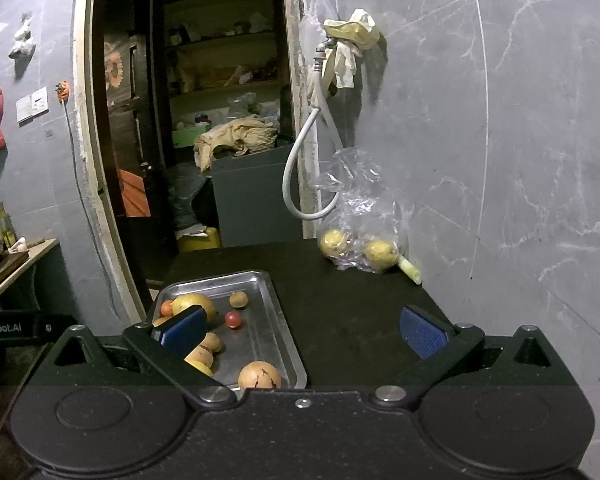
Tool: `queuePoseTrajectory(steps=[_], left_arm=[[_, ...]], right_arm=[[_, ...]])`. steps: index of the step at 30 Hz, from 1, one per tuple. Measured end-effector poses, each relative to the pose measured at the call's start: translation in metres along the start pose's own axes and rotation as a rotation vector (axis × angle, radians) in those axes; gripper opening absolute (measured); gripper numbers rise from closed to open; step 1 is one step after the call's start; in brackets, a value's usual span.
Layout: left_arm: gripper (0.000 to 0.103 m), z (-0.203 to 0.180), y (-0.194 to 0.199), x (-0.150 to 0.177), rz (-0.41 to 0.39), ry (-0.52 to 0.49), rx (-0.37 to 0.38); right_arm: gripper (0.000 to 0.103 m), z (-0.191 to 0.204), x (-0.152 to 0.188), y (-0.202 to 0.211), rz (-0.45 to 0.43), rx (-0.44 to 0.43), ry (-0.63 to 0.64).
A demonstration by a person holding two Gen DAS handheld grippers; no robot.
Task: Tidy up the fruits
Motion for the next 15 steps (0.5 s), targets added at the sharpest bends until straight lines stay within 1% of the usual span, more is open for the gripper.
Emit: queuePoseTrajectory(steps=[12, 15], left_arm=[[0.103, 0.003, 0.011, 0.009, -0.011, 0.007, -0.008], [0.103, 0.004, 0.017, 0.014, -0.024, 0.012, -0.011]], right_arm=[[0.102, -0.003, 0.004, 0.009, -0.008, -0.010, 0.008], [0.102, -0.004, 0.005, 0.011, -0.007, -0.010, 0.010]])
Point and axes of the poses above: each gripper's, at about its wrist camera, not at the fingertips, and y roughly against the way its jaws point, z to its left, x to its underside, the point moved 6 cm from there along -y, roughly the way its jaws point, and after that the axes turned 7 degrees about -x, right-handed, at the moved point
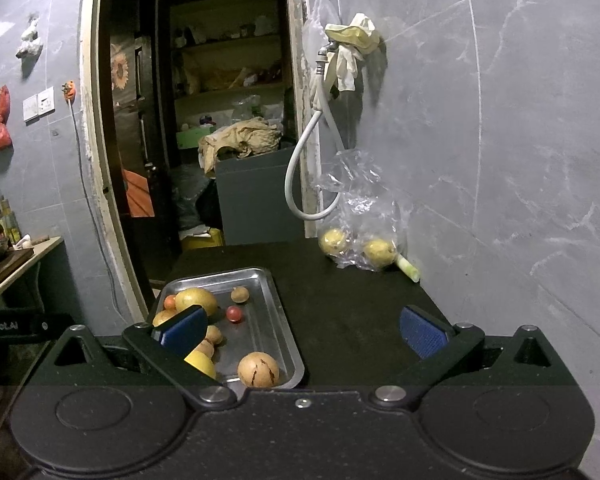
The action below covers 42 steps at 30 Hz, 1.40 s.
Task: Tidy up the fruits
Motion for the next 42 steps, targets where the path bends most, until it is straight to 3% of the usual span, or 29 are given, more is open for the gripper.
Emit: queuePoseTrajectory(steps=[42], left_arm=[[0.103, 0.010, 0.032, 0.067, 0.032, -0.038, 0.005]], right_arm=[[0.102, 0.000, 0.050, 0.039, 0.038, -0.066, 0.036]])
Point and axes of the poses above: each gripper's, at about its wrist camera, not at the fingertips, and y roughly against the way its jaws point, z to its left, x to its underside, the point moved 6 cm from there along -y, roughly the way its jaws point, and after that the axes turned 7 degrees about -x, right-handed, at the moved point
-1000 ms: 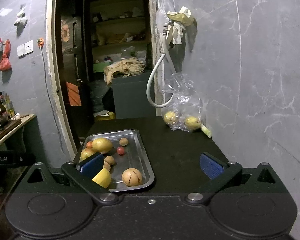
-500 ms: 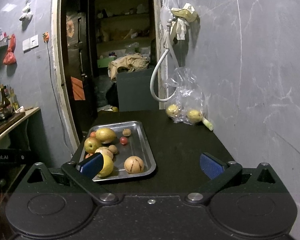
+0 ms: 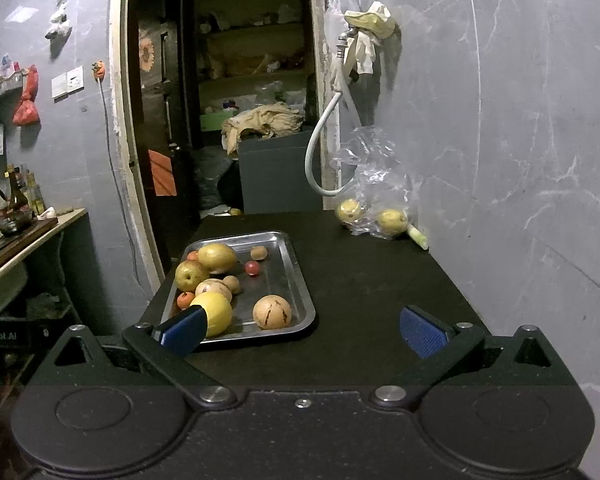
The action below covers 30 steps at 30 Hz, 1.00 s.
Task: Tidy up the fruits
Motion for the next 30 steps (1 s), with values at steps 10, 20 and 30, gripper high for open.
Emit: queuePoseTrajectory(steps=[10, 20, 30], left_arm=[[0.103, -0.001, 0.010, 0.012, -0.012, 0.009, 0.028], [0.103, -0.008, 0.011, 0.026, 0.001, -0.030, 0.045], [0.103, -0.006, 0.012, 0.029, 0.006, -0.026, 0.055]], right_arm=[[0.102, 0.000, 0.005, 0.006, -0.001, -0.007, 0.004], [0.102, -0.004, 0.017, 0.012, 0.014, 0.005, -0.008], [0.102, -0.005, 0.028, 0.009, 0.059, 0.014, -0.007]])
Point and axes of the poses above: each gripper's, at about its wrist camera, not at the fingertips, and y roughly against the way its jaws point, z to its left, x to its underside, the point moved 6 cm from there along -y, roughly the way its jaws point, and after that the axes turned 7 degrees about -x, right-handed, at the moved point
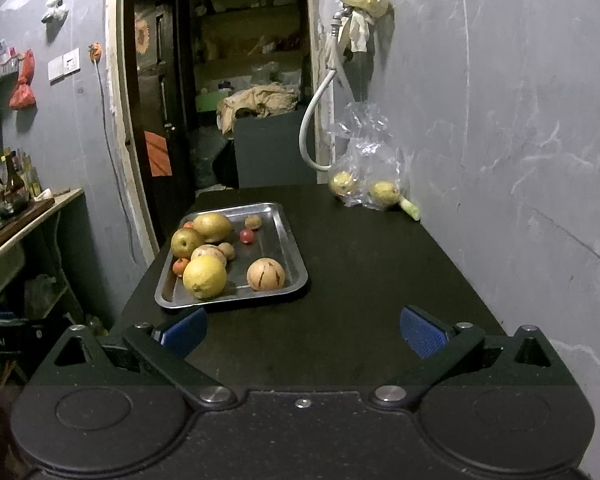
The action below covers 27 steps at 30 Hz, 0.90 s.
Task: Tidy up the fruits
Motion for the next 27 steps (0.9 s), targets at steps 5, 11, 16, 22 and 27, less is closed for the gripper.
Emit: queuePoseTrajectory(steps=[5, 11, 16, 22, 27], left_arm=[[0.102, 0.0000, -0.0013, 0.0011, 0.002, -0.003, 0.000], [0.103, -0.0018, -0.0044, 0.0005, 0.009, -0.003, 0.002], [0.103, -0.0042, -0.0070, 0.0002, 0.018, -0.009, 0.006], [0.103, -0.0062, -0.0085, 0.0004, 0.022, -0.012, 0.008], [0.103, -0.0041, -0.0080, 0.0003, 0.021, -0.011, 0.007]], right_arm=[[0.102, 0.0010, 0.0007, -0.0009, 0.001, 0.001, -0.001], [0.102, 0.0022, 0.0000, -0.0021, 0.009, 0.001, -0.002], [0.102, 0.0012, -0.0012, -0.0052, 0.017, 0.001, -0.002], [0.102, 0.0012, -0.0010, -0.0055, 0.018, 0.000, -0.001], [0.102, 0.0016, -0.0001, -0.0074, 0.017, -0.004, 0.002]])
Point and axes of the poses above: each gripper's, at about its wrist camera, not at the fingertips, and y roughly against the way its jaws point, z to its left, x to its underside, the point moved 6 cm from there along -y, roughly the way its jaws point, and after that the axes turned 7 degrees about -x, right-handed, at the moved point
